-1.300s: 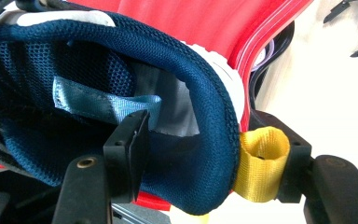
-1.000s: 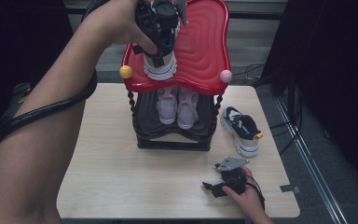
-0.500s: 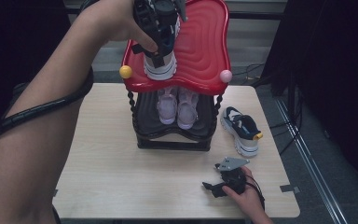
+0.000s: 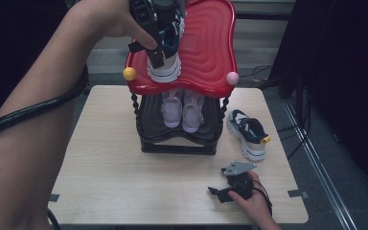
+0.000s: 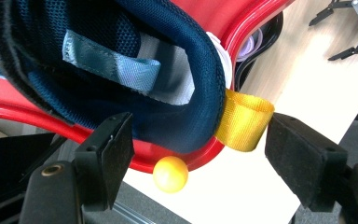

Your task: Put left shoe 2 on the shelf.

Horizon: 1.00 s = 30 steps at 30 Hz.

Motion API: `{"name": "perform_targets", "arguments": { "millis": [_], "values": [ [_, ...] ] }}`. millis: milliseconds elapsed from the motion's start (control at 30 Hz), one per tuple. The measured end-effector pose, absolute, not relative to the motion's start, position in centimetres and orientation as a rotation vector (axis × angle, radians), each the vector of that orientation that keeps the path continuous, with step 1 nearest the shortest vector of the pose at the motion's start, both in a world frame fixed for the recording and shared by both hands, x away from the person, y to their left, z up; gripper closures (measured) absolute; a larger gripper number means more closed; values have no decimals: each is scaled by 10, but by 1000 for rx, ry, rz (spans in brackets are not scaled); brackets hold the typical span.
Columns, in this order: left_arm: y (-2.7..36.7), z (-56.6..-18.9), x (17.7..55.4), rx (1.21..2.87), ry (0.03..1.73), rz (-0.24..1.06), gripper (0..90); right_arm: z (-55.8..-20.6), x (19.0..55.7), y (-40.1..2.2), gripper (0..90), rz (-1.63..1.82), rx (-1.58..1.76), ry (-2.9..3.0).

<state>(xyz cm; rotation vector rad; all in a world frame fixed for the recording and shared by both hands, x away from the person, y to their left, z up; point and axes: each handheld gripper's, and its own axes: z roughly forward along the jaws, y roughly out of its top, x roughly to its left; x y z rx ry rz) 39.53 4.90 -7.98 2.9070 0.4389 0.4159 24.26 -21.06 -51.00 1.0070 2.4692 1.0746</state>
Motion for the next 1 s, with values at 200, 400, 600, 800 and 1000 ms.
{"name": "perform_targets", "arguments": {
  "millis": [200, 400, 600, 800, 1000],
  "values": [
    [54, -75, 392, 2894, 443, 390, 215, -510, 243, -211, 134, 1075, 1008, 2469],
    [60, -76, 389, 2891, 458, 352, 218, -510, 243, -211, 134, 1075, 1007, 2469],
    [69, -75, 388, 2887, 492, 327, 221, -510, 243, -211, 134, 1075, 1007, 2469],
    [82, -77, 384, 2901, 525, 310, 205, -510, 243, -211, 134, 1074, 1007, 2469],
    [92, -81, 382, 2901, 556, 307, 192, -510, 243, -211, 134, 1075, 1007, 2469]
  ]
}}
